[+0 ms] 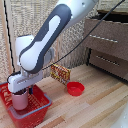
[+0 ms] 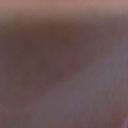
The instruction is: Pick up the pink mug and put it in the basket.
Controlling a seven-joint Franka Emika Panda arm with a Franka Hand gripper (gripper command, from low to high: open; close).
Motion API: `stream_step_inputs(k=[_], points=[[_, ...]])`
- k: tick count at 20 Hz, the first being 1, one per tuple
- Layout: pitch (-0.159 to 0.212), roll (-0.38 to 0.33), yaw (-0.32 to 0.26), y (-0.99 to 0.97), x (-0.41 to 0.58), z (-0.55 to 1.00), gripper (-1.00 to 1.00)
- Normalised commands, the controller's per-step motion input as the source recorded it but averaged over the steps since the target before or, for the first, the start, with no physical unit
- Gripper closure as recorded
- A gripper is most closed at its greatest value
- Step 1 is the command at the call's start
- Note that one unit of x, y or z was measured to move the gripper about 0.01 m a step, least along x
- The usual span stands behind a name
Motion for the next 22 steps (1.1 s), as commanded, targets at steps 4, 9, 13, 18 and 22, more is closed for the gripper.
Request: stream_step_inputs(k=[4, 9, 13, 18, 22], points=[[-0.107, 0.0, 0.0, 0.29, -0.026, -0.23, -1.0], [-0.121, -0.005, -0.002, 0.27, -0.045, 0.0, -1.0], [-0.072, -0.044, -0.052, 0.2, -0.019, 0.26, -1.0], [0.057, -0.093, -0.078, 0.14, 0.0, 0.61, -1.0], [0.139, -0.082, -0.085, 0.05, 0.056, 0.74, -1.0]])
